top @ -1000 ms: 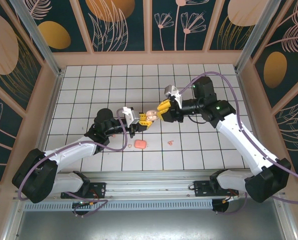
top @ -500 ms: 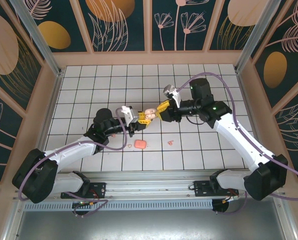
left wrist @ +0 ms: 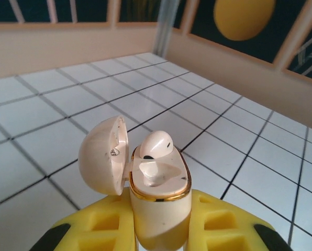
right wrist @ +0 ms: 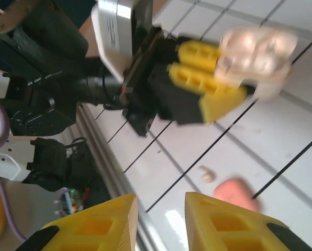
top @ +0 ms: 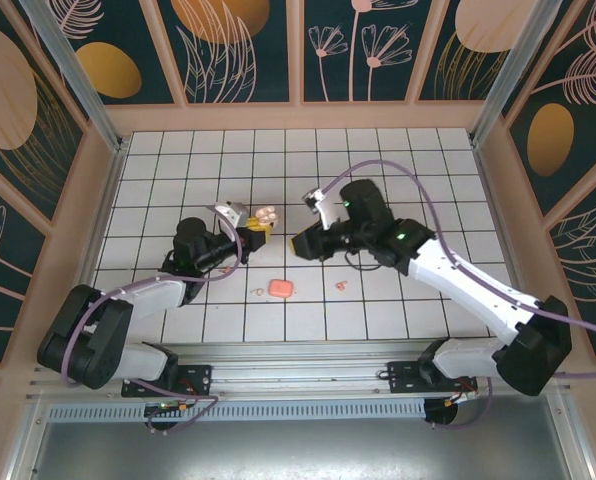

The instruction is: Insert the wireless bluetooth earbuds into the charging case

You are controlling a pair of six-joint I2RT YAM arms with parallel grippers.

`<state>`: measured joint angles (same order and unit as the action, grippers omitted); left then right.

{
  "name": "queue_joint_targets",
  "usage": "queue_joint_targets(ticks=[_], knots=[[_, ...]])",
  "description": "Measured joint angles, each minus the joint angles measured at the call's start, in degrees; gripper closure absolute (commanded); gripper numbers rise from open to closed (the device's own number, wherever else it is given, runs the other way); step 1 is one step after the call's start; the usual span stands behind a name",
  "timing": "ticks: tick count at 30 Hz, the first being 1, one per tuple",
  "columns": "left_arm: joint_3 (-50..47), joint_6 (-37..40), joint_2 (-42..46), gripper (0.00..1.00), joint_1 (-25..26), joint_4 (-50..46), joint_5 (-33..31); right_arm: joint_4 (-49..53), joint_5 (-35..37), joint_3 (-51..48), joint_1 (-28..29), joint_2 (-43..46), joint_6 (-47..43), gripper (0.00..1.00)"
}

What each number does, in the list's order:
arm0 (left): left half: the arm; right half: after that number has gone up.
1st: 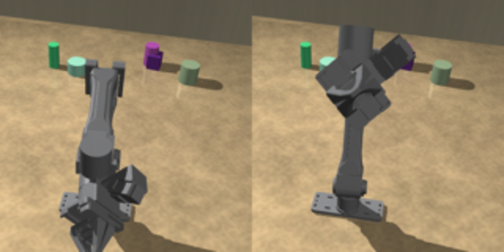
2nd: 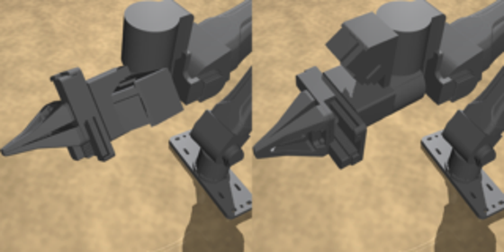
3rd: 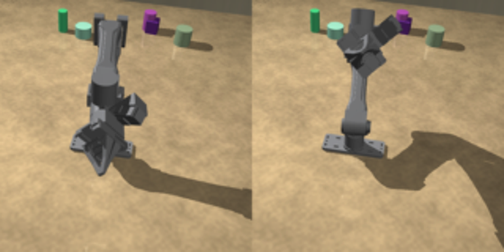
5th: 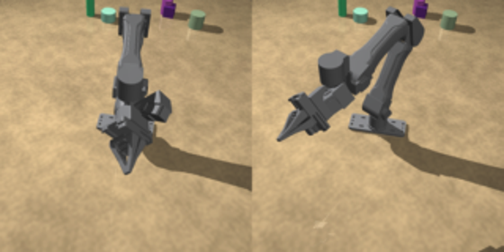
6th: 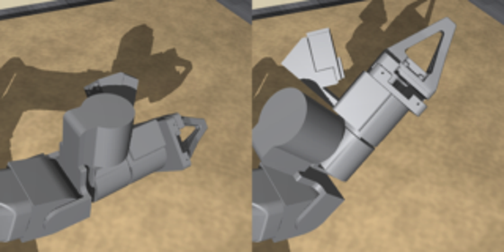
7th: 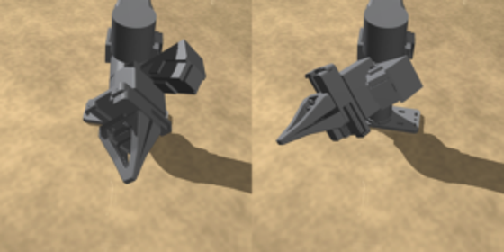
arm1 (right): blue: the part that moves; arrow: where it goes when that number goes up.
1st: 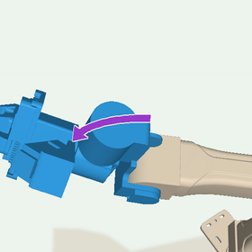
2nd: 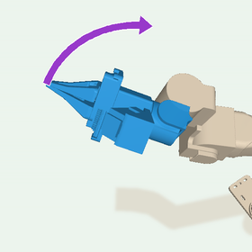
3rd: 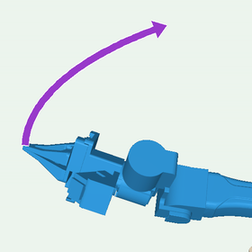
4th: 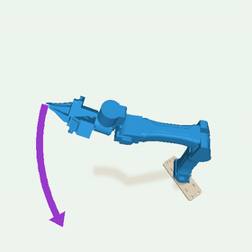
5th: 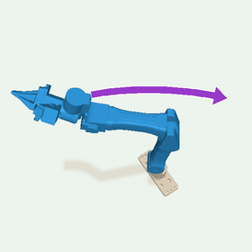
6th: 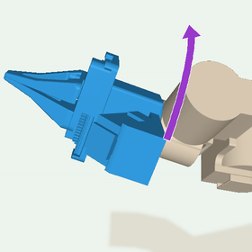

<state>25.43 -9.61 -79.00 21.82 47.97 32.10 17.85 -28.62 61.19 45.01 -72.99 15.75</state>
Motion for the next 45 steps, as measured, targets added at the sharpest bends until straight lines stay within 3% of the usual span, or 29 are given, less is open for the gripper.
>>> queue_joint_targets(ticks=[9, 18, 25, 45], knots=[[-3.28, -8.63, -0.79, 0.96, -6.16, 1.11, -4.48, -4.04, 6.29, -4.15, 5.90, -5.90, 22.45, 0.70], [-4.33, -13.70, -0.79, 0.96, -9.88, 1.53, -5.86, -4.33, 5.20, -0.87, 9.09, -17.55, 32.87, 0.70], [-6.05, -16.52, -0.76, 0.96, -13.51, 1.46, -6.14, 0.00, 3.32, 6.10, 9.75, -25.27, 34.38, 0.69], [-6.05, -19.23, -0.28, 0.96, -15.72, 1.55, -7.15, 11.41, 4.98, 15.91, 10.69, -38.40, 29.29, 0.69]])
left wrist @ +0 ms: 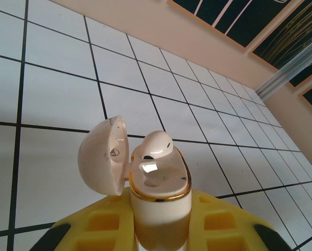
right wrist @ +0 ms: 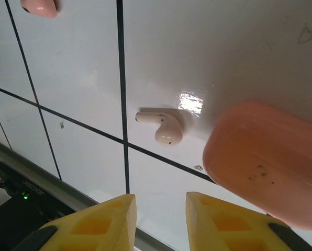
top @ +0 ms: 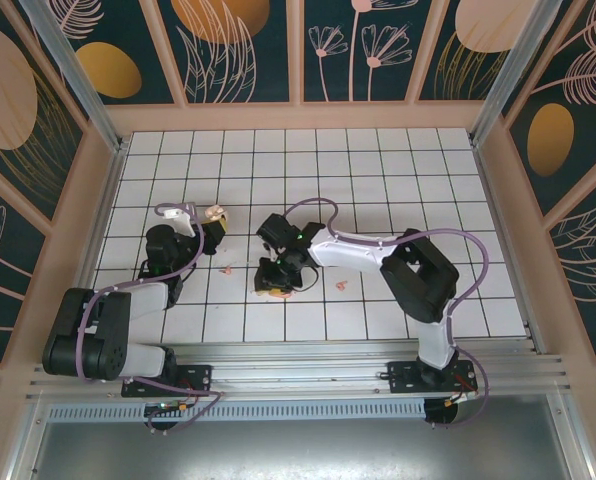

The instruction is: Insert the wireless bluetooth earbuds into the charging case

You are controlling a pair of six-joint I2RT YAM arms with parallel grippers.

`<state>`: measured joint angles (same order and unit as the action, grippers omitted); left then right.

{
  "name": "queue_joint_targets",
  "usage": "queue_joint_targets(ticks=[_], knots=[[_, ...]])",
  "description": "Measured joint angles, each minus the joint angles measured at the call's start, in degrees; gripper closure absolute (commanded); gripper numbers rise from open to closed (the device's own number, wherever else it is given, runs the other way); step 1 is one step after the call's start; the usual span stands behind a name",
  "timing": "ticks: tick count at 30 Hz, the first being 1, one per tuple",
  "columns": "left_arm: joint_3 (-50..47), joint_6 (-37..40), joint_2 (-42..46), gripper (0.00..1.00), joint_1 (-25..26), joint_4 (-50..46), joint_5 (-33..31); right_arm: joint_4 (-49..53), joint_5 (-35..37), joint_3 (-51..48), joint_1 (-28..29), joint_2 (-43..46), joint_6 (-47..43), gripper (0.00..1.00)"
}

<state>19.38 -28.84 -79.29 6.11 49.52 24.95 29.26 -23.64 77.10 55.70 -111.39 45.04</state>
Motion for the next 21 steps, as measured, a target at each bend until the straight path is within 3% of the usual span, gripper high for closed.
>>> queue_joint_targets(ticks=[21], knots=[[0.00, 0.26, 1.92, 0.96, -0.59, -0.90, -0.15, 8.00, 3.98, 12.15, 1.27, -9.62, -7.69, 0.66]])
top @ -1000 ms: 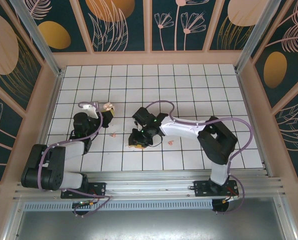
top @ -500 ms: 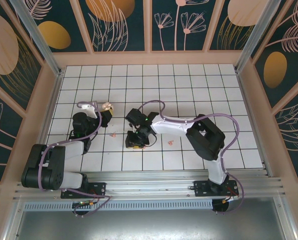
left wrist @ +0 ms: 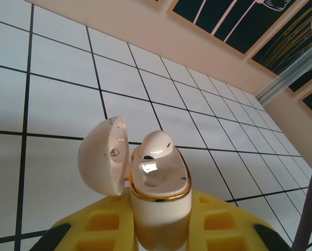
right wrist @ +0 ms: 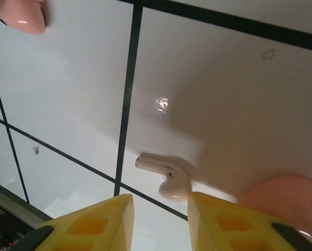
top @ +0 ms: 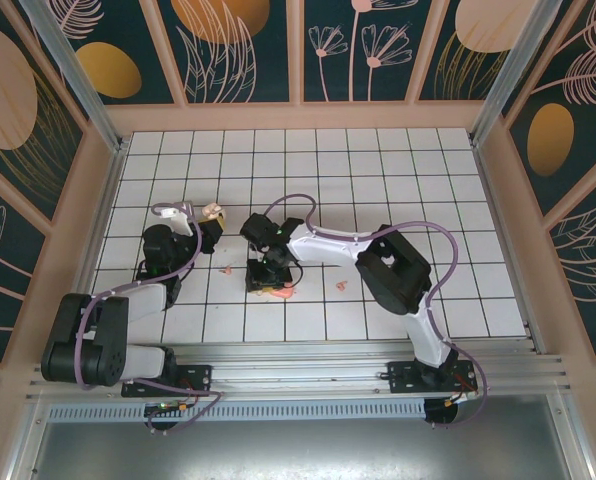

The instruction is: Insert the wireless bluetooth earbuds into the charging case

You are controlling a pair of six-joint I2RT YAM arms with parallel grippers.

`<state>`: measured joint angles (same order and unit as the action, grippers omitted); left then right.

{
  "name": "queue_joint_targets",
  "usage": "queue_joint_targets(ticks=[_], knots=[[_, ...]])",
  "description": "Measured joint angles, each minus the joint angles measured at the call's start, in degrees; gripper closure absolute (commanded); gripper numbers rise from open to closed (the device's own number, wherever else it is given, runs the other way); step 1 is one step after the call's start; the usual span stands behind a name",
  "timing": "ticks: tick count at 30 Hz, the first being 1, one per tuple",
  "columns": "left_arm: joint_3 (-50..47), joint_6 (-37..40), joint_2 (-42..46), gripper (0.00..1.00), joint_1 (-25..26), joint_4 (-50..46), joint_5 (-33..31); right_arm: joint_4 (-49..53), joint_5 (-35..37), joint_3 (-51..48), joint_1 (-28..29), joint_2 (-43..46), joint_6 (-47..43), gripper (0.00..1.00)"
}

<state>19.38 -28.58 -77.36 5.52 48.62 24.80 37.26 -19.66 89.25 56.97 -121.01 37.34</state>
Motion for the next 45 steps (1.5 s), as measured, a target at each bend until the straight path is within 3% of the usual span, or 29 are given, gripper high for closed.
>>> queue_joint_targets(ticks=[34, 45], knots=[[0.00, 2.03, 2.40, 0.95, -0.24, -3.30, -0.44, 5.92, 7.69, 6.32, 3.37, -3.58, -3.02, 0.68], [0.00, 2.82, 3.21, 0.95, -0.28, -3.91, -0.94, 7.82, 9.42, 7.63, 3.89, -4.46, -4.46, 0.74]])
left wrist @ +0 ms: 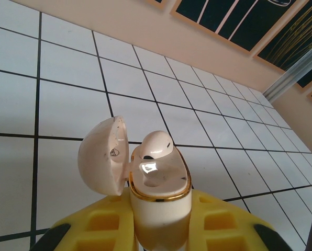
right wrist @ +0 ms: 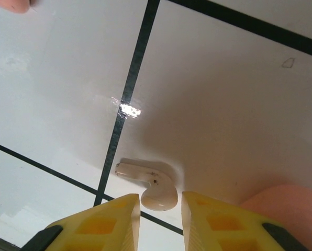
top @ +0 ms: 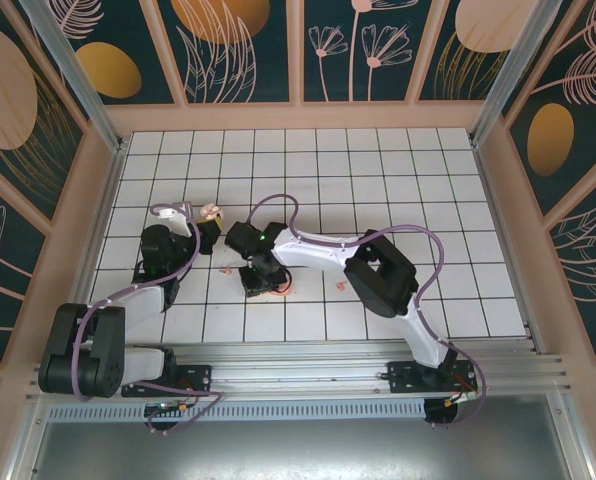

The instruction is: Insert the wireless bluetooth earbuds into the charging case

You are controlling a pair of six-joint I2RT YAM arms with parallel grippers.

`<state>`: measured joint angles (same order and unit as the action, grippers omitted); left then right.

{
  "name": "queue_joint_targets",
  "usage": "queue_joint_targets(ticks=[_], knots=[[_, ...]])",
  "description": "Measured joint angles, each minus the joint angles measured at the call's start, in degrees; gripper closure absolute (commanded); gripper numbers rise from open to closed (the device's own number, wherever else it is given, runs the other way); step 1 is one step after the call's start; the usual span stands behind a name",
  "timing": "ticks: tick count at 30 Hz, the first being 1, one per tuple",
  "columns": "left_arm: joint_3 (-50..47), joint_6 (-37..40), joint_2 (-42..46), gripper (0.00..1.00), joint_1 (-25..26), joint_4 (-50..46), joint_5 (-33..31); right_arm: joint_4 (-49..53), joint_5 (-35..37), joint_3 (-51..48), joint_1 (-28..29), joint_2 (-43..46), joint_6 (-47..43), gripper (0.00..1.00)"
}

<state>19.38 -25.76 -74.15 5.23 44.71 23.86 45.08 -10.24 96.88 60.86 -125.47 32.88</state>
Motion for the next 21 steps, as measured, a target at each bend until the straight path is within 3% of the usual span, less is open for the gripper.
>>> queue_joint_targets(ticks=[21], knots=[[0.00, 0.52, 1.05, 0.95, 0.00, -1.14, -0.39, 2.10, 1.64, 2.14, 0.70, -1.29, -1.53, 0.74]])
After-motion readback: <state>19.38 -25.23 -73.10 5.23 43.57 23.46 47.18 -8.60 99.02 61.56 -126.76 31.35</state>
